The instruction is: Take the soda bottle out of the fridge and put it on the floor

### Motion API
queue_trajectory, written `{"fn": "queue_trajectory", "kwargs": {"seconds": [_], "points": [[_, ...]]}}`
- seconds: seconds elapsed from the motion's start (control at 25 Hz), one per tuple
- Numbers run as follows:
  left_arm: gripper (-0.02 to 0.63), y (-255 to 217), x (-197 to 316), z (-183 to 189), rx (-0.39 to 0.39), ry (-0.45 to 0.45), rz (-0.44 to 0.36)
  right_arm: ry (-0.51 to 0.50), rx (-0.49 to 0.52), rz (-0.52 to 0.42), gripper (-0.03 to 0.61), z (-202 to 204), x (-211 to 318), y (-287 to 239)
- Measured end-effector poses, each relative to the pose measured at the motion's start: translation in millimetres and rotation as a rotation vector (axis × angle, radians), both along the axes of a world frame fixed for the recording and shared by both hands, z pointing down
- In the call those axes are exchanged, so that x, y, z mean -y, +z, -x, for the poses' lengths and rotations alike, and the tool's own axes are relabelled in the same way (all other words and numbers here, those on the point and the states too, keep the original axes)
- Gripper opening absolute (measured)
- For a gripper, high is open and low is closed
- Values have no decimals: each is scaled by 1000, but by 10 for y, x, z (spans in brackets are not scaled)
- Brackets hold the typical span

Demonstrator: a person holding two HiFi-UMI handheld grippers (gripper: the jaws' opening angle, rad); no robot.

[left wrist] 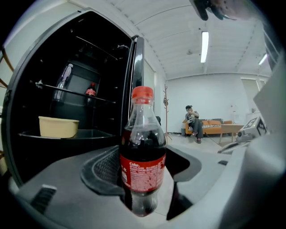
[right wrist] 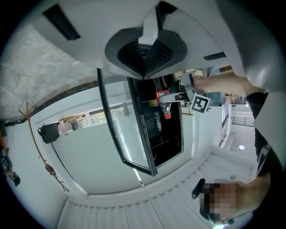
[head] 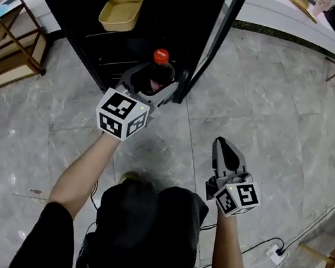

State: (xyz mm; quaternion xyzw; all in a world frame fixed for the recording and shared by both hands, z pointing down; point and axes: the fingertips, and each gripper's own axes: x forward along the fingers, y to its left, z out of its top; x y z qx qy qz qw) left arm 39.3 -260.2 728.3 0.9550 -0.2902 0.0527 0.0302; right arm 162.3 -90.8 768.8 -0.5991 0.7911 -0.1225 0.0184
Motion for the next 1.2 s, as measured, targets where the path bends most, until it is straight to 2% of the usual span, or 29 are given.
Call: {"fn": "queue_trajectory", "kwargs": {"seconds": [0.24,0.44,0.68,0.92,1.2], "points": [[307,520,-115,-12,1,13,4,-22,-22,-1,23,-36,26,437],[307,1020,-247,-77,25,15,19,-45,-4,18,23,-70,-48,733],[307,1643,-349,-72,20,5,55,-48,-3,60,23,-146,-103,1240],[307,2260,-416,-161,20,30,68,-46,5,97,23,-165,-117,1671],[307,2875,-465,-278,67,77,74,-68,10,123,23,-44,-79,2050]]}}
